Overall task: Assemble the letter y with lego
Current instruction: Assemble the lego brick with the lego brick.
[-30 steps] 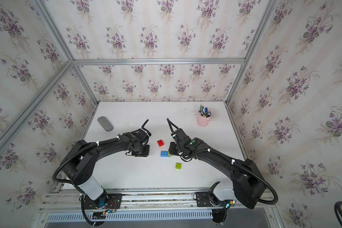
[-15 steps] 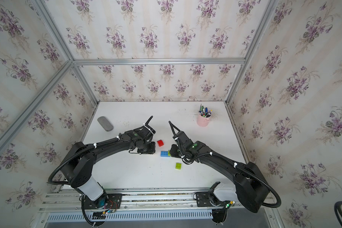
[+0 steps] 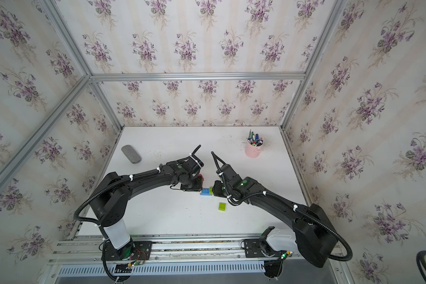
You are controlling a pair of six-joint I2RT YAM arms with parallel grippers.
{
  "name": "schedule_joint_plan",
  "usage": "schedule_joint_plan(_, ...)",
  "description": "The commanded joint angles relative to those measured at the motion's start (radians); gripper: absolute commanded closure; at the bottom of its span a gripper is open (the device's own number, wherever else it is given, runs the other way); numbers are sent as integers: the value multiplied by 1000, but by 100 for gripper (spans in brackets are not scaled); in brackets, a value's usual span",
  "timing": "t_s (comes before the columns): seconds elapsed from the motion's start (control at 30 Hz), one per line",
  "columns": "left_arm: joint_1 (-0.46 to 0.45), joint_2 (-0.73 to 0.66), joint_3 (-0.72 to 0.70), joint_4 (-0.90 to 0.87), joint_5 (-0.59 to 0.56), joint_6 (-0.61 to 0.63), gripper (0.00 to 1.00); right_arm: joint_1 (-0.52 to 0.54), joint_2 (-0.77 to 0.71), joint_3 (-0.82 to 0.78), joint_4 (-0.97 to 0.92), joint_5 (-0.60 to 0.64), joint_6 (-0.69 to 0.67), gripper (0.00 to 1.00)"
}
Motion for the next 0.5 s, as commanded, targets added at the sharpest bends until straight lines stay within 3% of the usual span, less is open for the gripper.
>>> schedule_joint_plan(0.0,-5,6,7,-20,-20,-23,79,-1,-4,-1,10,15,19,61)
schedule_joint_plan(0.47,-9,45,21,-39,-48,-33,81,-3,5,11,-3,27,21,61)
